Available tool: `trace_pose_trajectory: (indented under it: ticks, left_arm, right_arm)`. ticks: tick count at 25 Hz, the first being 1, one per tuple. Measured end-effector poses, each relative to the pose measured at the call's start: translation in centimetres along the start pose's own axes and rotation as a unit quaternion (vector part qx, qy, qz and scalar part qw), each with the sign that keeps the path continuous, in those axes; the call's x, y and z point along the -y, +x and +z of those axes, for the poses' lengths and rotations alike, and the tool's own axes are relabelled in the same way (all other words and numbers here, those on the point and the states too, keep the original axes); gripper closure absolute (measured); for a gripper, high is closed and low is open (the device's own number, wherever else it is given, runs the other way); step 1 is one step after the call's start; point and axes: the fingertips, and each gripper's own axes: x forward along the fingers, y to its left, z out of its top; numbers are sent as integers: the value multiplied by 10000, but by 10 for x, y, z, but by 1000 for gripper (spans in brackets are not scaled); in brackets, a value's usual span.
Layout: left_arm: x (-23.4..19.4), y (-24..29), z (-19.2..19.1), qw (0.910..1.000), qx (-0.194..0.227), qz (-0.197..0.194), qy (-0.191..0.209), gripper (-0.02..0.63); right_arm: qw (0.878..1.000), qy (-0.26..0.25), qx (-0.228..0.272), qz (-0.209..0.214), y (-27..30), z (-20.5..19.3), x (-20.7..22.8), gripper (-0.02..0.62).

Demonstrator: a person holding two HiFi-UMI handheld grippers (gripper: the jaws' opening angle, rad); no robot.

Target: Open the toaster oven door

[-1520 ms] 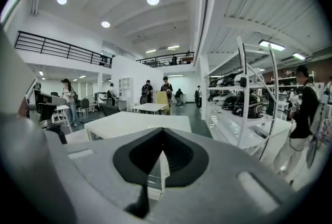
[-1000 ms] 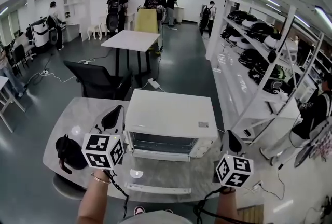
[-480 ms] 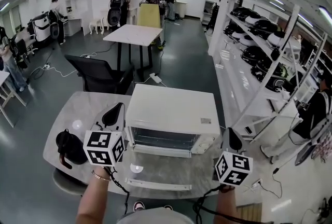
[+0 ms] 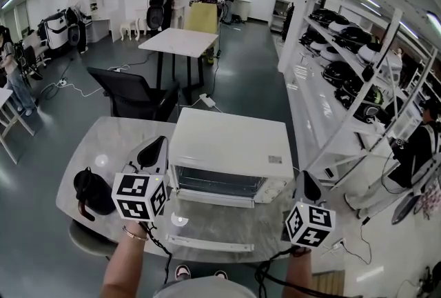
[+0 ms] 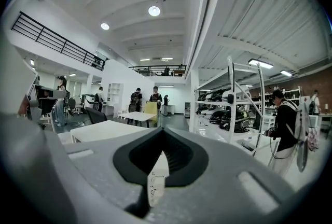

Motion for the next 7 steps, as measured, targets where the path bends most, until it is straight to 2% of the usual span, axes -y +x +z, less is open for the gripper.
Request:
trace_pose_trajectory:
  ticks: [7]
  left_arm:
    - [-2, 0, -7, 10000, -27, 7, -1, 600]
  right_arm:
    - [10000, -1, -56, 19, 2, -7, -3, 591]
